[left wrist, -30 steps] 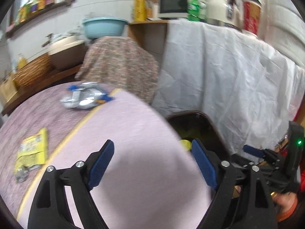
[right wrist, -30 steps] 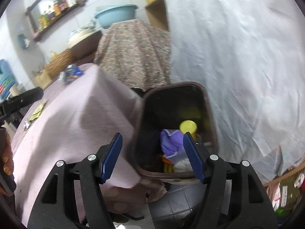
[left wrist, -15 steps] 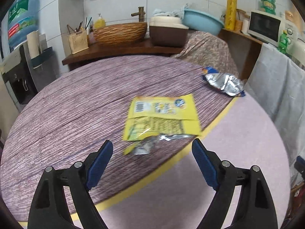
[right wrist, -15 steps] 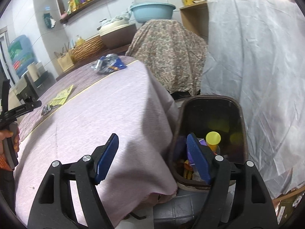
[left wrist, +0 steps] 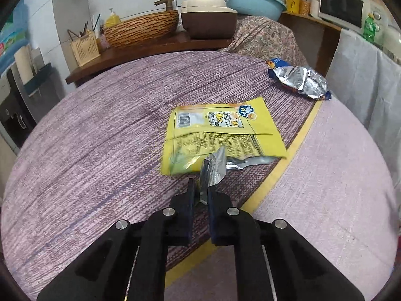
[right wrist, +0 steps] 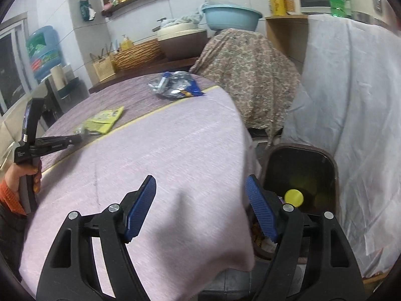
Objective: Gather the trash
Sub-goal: 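Grasp the yellow snack wrapper with the left tool while the right grasps the foil bag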
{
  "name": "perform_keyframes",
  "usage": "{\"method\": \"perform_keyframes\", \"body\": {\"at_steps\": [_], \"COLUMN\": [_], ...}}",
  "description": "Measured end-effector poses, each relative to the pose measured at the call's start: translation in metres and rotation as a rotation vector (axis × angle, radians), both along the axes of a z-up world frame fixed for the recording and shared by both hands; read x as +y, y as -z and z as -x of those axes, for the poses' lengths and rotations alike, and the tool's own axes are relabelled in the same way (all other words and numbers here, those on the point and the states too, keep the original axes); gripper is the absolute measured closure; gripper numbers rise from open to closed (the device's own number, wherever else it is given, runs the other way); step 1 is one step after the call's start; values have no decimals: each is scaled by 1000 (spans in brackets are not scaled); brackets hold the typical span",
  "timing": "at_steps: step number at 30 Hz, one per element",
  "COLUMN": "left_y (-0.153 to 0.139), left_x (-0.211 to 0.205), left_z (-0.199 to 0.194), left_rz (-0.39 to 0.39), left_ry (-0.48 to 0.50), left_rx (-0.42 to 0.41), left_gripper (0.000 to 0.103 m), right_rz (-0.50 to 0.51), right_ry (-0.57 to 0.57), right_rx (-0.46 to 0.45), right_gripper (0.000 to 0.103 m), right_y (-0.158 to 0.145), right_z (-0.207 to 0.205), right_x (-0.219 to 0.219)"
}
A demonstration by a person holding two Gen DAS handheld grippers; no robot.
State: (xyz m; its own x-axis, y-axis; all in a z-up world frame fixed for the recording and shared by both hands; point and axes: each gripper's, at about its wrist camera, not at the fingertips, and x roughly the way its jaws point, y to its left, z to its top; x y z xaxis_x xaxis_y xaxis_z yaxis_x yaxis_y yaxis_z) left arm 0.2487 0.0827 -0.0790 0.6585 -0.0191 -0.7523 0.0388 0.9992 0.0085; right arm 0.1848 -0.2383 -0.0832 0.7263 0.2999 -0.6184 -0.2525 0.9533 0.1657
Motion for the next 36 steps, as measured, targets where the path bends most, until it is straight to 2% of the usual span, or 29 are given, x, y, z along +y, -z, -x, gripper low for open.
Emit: {"method": "perform_keyframes", "body": {"at_steps": [6, 11, 15, 18, 23, 27, 29, 31, 33, 34, 36], "left_y": [-17, -33, -38, -39, -41, -40, -40, -39, -37, -37, -36], "left_x": [11, 12, 11, 12, 14, 11, 11, 10, 11, 11, 11], "left_z": [11, 21, 24, 24, 25, 26, 27, 27, 26, 26, 26], "left_rz": [104, 145, 159, 164, 175, 171, 171, 169, 176, 179, 186], "left_ry": [6, 9, 10, 15, 17, 23, 25, 24, 25, 25, 23], "left_rx": [-64, -124, -147, -154, -164, -164, -167, -164, -159, -157, -158], "left_gripper": [100, 100, 100, 100, 100, 100, 100, 100, 100, 100, 100], "right_rz": [-15, -39, 78, 159, 194, 126, 139, 130, 103, 89, 63], "right_ry": [-117, -136, -128, -72, -18, -73, -71, -75, -86, -96, -106], "right_rx": [3, 38, 57, 26, 76, 138, 153, 180, 194, 192, 193], "right_gripper": [29, 29, 29, 29, 29, 42, 49, 74, 77, 85, 86], "right_y": [-16, -24, -24, -24, -15, -4, 1, 6, 8, 7, 5], "right_z": [-38, -90, -146, -184, -237, -259, -262, -263, -261, -257, -248], "right_x": [35, 59, 88, 96, 87, 82, 83, 83, 81, 80, 78]}}
